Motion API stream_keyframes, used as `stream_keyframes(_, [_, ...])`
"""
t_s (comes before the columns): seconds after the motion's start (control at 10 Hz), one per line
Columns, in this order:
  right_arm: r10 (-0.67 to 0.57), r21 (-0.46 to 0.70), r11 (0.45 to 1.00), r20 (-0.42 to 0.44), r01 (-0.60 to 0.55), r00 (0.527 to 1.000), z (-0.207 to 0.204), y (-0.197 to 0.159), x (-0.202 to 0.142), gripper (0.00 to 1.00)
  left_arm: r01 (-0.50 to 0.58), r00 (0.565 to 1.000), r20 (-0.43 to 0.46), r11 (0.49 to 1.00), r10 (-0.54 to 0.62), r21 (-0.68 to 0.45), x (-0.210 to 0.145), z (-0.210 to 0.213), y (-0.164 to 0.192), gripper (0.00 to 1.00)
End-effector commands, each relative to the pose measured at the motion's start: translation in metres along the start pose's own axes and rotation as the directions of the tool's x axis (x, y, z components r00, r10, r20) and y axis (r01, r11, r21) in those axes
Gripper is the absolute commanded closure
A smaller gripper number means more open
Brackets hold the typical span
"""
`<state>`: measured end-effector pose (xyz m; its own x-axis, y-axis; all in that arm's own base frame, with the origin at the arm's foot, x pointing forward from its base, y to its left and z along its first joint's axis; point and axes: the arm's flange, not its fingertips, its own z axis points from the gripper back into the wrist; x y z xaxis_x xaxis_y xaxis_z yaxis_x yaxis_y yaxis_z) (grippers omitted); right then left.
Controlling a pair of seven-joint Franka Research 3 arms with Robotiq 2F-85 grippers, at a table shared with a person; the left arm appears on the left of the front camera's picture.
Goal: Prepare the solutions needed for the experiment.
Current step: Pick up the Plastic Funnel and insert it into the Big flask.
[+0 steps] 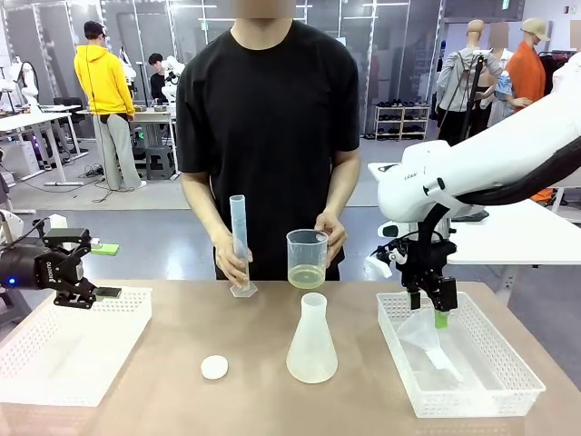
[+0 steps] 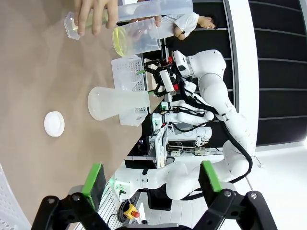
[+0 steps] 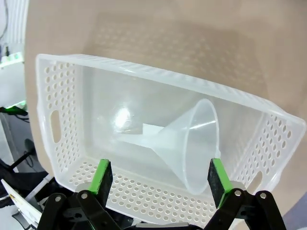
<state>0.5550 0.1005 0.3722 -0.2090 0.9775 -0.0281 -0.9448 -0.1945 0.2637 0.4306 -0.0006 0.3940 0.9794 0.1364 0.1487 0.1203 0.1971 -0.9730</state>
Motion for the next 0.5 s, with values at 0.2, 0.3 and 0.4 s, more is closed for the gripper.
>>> stream_keyframes(0.2, [0.055,0.119,0.991,0.008,-0.056,0.998,-0.002,-0.032,-0.006,0.00,0.016,1.000,0.010,0.999,-0.016,-0.034,0.001,-0.001,-0.002,0.00])
stream_keyframes(0.3, [0.060,0.131,0.990,0.003,-0.060,0.998,-0.005,-0.038,-0.006,0.00,0.016,1.000,0.010,0.999,-0.016,-0.034,0.001,-0.001,-0.002,0.00])
stream_keyframes(0.4, [0.058,0.140,0.989,-0.001,-0.057,0.998,-0.009,-0.042,-0.007,0.00,0.016,1.000,0.010,0.999,-0.016,-0.034,0.001,-0.001,-0.002,0.00])
